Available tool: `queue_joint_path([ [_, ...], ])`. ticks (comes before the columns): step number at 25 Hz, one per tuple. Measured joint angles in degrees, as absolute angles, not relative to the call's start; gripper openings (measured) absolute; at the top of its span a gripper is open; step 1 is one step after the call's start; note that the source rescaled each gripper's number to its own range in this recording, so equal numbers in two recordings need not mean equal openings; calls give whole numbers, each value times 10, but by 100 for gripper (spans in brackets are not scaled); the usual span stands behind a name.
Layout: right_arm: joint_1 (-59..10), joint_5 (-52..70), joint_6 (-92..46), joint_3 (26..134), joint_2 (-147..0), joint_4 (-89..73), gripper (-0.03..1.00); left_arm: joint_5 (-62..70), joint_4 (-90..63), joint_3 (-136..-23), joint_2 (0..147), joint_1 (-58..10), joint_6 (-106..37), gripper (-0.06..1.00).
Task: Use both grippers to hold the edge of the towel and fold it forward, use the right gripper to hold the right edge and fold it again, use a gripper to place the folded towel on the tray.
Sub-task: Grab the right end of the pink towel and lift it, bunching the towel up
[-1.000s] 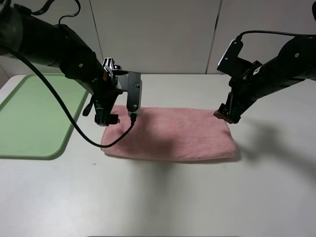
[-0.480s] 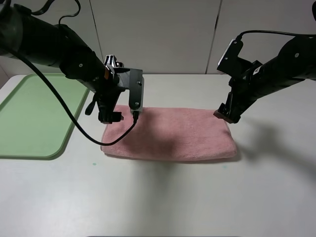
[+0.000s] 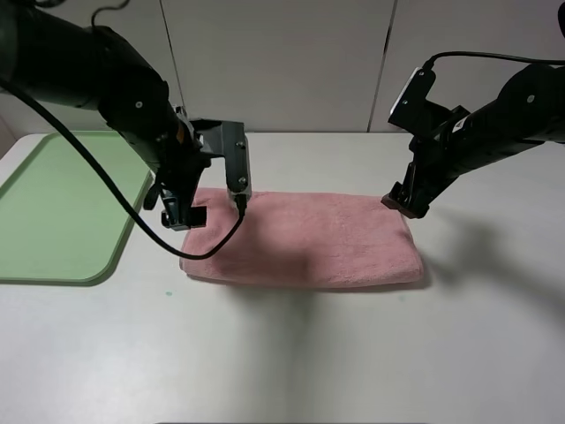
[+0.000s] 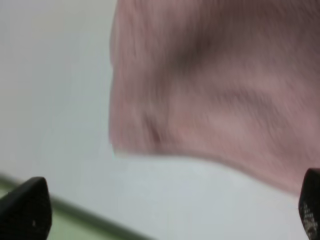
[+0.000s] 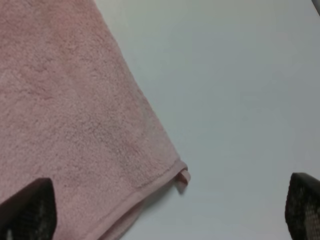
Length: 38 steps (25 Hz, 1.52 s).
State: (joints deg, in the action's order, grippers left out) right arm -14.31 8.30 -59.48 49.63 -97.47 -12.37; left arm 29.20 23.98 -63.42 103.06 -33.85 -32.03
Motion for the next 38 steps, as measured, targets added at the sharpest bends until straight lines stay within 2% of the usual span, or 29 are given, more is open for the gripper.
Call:
queue_joint_path([
  [10, -143, 80, -594, 496, -975, -124, 100, 438, 239, -634, 868, -339, -113, 100],
  [19, -143, 80, -592, 496, -975, -124, 100, 496, 202, -628, 690, -339, -68, 100],
  [31, -143, 79, -584, 496, -975, -124, 100, 496, 161, -423, 374, -340, -3, 100],
  [38, -143, 79, -574, 496, -975, -124, 100, 505, 80, -355, 191, -340, 15, 100],
])
